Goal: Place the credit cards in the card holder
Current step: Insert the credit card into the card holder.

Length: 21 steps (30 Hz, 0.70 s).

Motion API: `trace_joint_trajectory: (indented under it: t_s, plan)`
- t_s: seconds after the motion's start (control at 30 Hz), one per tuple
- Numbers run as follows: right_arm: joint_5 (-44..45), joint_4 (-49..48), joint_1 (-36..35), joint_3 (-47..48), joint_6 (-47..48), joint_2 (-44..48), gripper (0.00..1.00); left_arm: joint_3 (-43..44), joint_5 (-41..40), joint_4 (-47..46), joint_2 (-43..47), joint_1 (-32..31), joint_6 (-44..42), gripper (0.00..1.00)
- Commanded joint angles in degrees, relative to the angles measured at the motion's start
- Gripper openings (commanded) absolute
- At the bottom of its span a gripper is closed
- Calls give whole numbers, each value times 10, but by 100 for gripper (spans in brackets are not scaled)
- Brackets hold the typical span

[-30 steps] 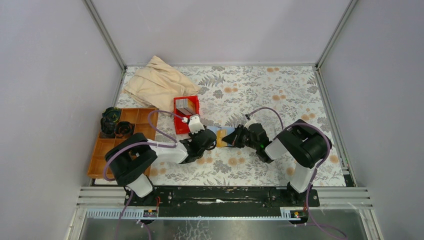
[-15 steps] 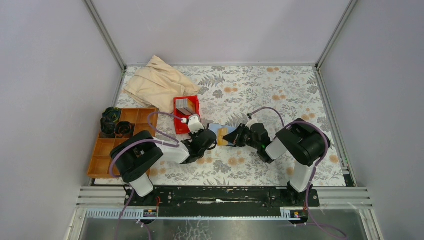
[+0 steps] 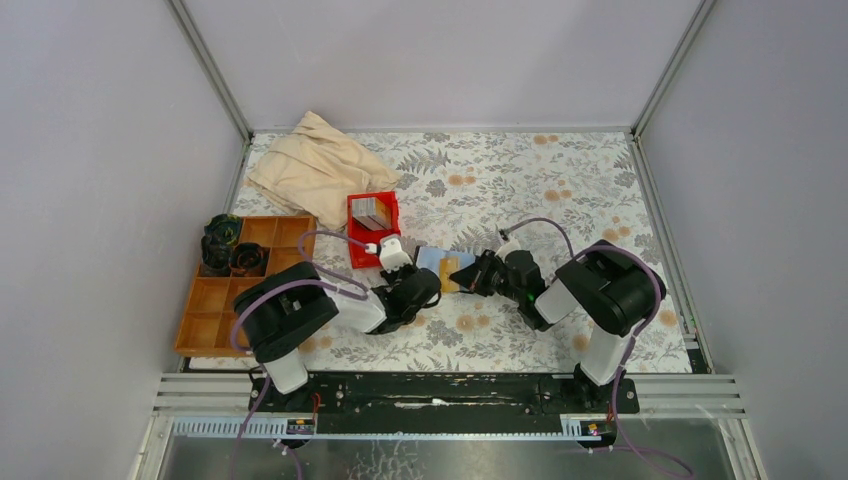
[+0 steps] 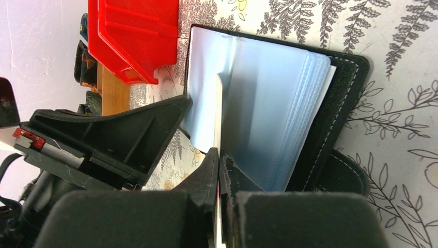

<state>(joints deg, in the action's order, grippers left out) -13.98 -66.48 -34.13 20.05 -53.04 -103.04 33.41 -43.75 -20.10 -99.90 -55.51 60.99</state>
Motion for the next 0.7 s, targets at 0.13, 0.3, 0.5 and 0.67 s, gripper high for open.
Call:
trace_joint_trajectory:
  t_s: [0.13,0.3,0.5,0.67]
  plan:
    - [30,-19,1,-17,-9,10,0,-32,205,223,-103,-65,19,11]
    - [26,-52,1,-30,-23,-2,0,-28,204,231,-100,-75,23,10]
    - [34,-61,1,-43,-28,-1,0,-22,203,241,-97,-82,24,10]
    - [59,-29,1,-46,-16,26,0,-25,203,246,-90,-88,26,10]
